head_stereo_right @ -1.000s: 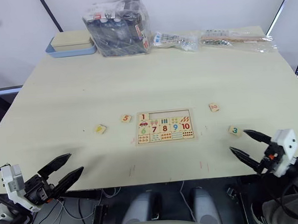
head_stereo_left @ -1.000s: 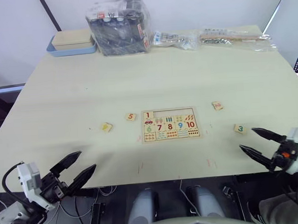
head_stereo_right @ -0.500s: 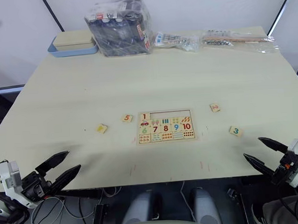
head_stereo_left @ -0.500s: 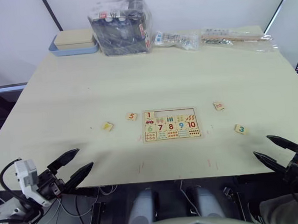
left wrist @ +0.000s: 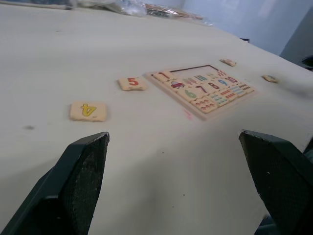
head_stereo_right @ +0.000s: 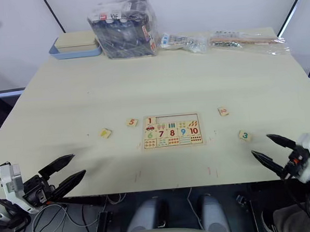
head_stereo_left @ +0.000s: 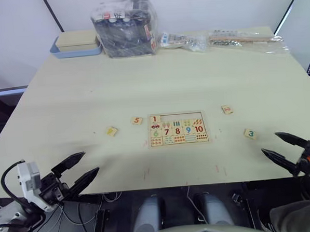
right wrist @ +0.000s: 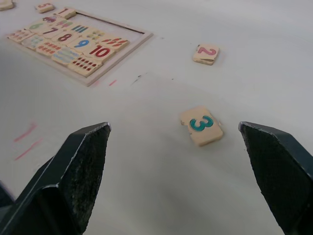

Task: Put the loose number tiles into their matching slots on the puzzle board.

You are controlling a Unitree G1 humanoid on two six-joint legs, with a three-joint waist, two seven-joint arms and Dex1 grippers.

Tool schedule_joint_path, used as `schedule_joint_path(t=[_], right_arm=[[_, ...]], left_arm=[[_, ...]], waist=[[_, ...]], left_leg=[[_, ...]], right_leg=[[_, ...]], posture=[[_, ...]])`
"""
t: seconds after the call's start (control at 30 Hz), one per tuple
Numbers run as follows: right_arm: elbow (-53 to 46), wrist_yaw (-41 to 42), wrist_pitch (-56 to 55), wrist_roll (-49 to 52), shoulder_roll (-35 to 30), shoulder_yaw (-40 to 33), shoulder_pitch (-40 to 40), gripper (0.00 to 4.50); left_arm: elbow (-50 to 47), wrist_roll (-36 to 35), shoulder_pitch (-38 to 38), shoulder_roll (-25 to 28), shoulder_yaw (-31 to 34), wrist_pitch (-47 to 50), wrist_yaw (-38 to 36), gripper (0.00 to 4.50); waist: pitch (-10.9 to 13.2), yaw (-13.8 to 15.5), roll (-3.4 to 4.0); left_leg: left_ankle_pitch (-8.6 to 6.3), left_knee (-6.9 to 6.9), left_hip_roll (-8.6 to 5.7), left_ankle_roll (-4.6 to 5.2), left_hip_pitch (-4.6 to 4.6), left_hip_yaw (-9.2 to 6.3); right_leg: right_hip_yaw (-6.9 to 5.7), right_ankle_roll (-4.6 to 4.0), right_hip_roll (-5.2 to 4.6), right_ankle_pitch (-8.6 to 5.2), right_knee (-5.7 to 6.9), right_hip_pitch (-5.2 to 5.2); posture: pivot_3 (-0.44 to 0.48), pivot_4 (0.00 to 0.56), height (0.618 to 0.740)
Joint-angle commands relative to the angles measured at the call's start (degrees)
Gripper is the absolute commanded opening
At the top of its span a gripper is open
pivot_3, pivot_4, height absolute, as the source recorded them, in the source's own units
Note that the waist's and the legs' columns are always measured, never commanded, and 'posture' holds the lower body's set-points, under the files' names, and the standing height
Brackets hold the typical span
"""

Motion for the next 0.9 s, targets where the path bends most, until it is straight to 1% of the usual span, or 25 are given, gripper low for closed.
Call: schedule_joint_path(t=[0.03,0.1,0.27,0.37,0.43,0.53,0.7,0.9], right_arm=[[-4.79,-7.37,5.6,-1.52,-0.29,3.56,-4.65,4.41],[-6.58,-11.51,10.49,-1.42,0.59,7.24,-9.03,4.41],[-7.88,-20.72,21.63,-1.19,3.13,12.78,-17.92,4.41],[-7.11,-29.32,28.73,-4.96,5.5,16.56,-23.99,4.41],[-5.46,-32.99,31.54,-6.87,7.05,18.25,-27.27,4.41],[-2.11,-36.45,33.51,-8.44,9.22,18.96,-30.47,4.41],[2.5,-39.75,35.89,-10.6,11.82,19.81,-34.91,4.41],[5.32,-40.71,36.15,-12.09,13.56,20.49,-36.84,4.41]], left_arm=[[-3.18,-1.55,0.25,0.81,0.07,-0.26,-2.0,4.5],[-4.39,-2.2,0.28,1.15,-0.02,-0.27,-3.5,4.5],[-6.31,-4.67,-0.62,1.77,0.99,0.46,-5.17,4.5],[-7.68,-6.63,-1.17,2.17,1.51,0.97,-6.05,4.5],[-8.52,-7.39,-1.35,2.32,1.66,1.47,-6.32,4.5],[-9.68,-8.0,-1.43,2.37,1.57,2.04,-6.0,4.5],[-11.57,-9.26,-1.97,2.47,1.56,3.01,-5.43,4.5],[-11.18,-9.71,-2.62,2.11,1.74,3.36,-4.92,4.5]], waist=[[-0.03,0.13,0.06],[-0.03,0.11,0.05],[-0.03,0.3,0.03],[-0.03,0.19,0.02],[-0.04,0.21,0.01],[-0.04,0.14,0.0],[-0.04,0.01,0.01],[-0.04,0.03,0.02]], left_leg=[[0.0,0.0,0.0,0.0,0.0,0.0],[0.0,-0.01,0.0,0.0,0.0,0.0],[0.0,-0.01,-0.03,0.0,-0.07,-0.03],[0.0,0.0,-0.04,0.01,-0.09,-0.01],[0.0,0.0,-0.04,0.01,-0.09,-0.03],[0.0,-0.01,-0.05,0.01,-0.12,-0.01],[0.01,-0.01,-0.05,0.02,-0.12,0.06],[0.01,-0.01,-0.04,0.02,-0.09,0.07]], right_leg=[[-0.01,0.0,0.01,0.0,0.0,0.0],[-0.01,-0.01,0.02,0.0,0.0,0.0],[-0.06,-0.03,0.01,0.01,-0.02,-0.01],[-0.04,-0.04,0.01,0.02,-0.03,-0.02],[-0.06,-0.04,0.01,0.02,-0.02,-0.02],[-0.05,-0.04,0.03,0.02,-0.03,-0.01],[0.0,-0.04,0.11,0.02,-0.02,0.0],[0.06,-0.03,0.2,0.02,0.01,0.0]], posture=[[0.0,0.15,0.74],[0.0,0.15,0.74],[0.0,0.15,0.74],[0.0,0.15,0.74],[0.0,0.15,0.74],[0.0,0.15,0.74],[0.0,0.15,0.74],[0.0,0.15,0.74]])
